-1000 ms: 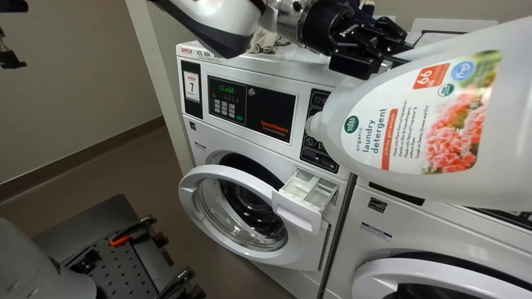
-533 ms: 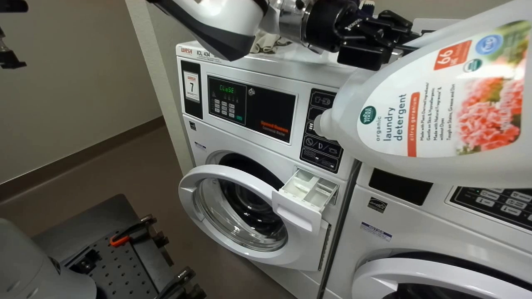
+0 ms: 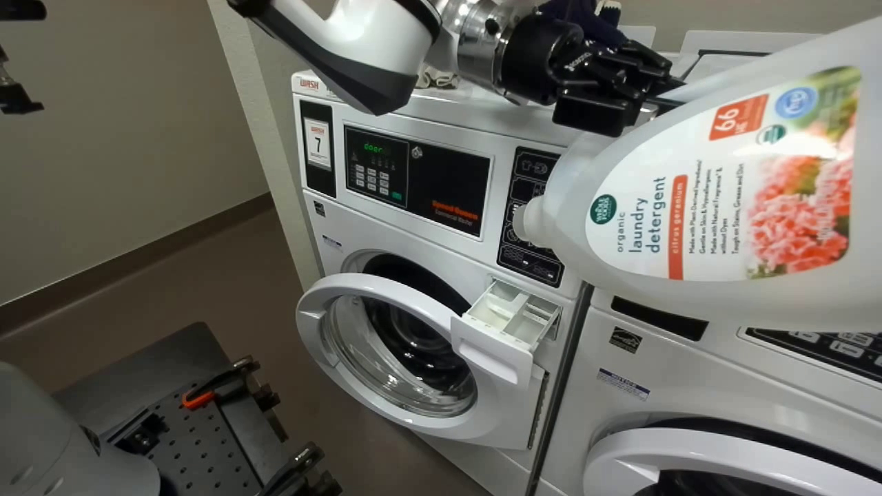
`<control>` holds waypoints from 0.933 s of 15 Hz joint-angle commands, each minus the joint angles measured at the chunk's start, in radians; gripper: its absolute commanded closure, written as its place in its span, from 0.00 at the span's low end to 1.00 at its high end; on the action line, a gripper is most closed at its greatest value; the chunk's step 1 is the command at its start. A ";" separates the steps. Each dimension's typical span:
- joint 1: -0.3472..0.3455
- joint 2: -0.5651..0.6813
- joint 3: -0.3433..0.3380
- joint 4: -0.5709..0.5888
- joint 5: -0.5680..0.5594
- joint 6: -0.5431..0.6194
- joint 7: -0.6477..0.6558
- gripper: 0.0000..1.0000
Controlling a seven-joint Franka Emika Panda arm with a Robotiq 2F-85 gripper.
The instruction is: Pour some detergent into the washing machine
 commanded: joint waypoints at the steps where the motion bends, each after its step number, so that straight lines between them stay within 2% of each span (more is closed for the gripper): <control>1: -0.008 -0.046 -0.003 -0.044 -0.051 0.016 -0.029 0.93; 7: -0.015 -0.033 -0.011 -0.070 -0.095 0.029 0.011 0.93; 14: -0.022 -0.012 -0.013 -0.091 -0.123 0.058 0.130 0.93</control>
